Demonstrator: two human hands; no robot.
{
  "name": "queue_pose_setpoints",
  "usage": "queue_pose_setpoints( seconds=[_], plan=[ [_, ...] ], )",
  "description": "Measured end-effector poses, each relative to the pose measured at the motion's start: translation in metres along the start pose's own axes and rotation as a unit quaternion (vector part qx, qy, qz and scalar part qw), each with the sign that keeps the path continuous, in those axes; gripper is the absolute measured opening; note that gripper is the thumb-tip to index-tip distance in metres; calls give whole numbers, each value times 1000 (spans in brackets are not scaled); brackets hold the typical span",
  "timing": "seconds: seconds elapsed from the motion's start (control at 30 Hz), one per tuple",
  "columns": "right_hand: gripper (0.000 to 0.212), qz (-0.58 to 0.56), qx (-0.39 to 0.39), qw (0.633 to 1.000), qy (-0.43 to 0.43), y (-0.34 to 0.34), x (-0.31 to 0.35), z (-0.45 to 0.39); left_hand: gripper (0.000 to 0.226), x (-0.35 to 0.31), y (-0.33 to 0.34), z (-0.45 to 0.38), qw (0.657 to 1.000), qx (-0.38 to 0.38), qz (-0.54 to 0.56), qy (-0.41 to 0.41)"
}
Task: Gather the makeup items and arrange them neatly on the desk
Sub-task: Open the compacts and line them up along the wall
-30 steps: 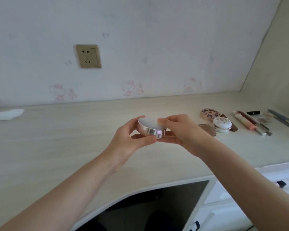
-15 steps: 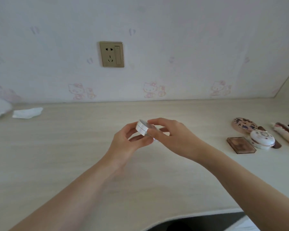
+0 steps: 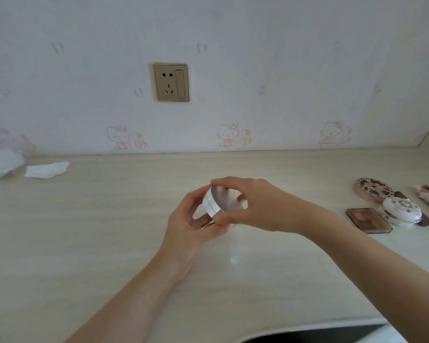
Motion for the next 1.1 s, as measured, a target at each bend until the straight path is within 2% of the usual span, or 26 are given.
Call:
queue_pose_setpoints(
  seconds=[0.33,0.6,0.77,0.9,1.1],
  plan=[
    [58,97,10,995,-17,0,18,14,63,-7,5,4,999,27,14,12],
    [64,123,30,992,-10,2,17,10,60,-8,6,4,1000,20,8,16],
    [50,131,48,990,-9,1,20,11,60,-4,5,2,999,31,13,10],
    [50,134,63,989,-5,-2,21,13,61,-3,6,-1,999,35,12,0],
    [38,139,94,986,-7,-19,21,13,67,0,7,-5,998,62,2,-14]
  ],
)
Point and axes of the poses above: each hand's wrist, its own z-axis away from the middle knuckle, its own y-axis out of the palm, x = y × z, the point moved 6 cm from there along -z, towards the middle knuckle, and after that the axes turned 5 degrees about x, right-handed, at the moved point
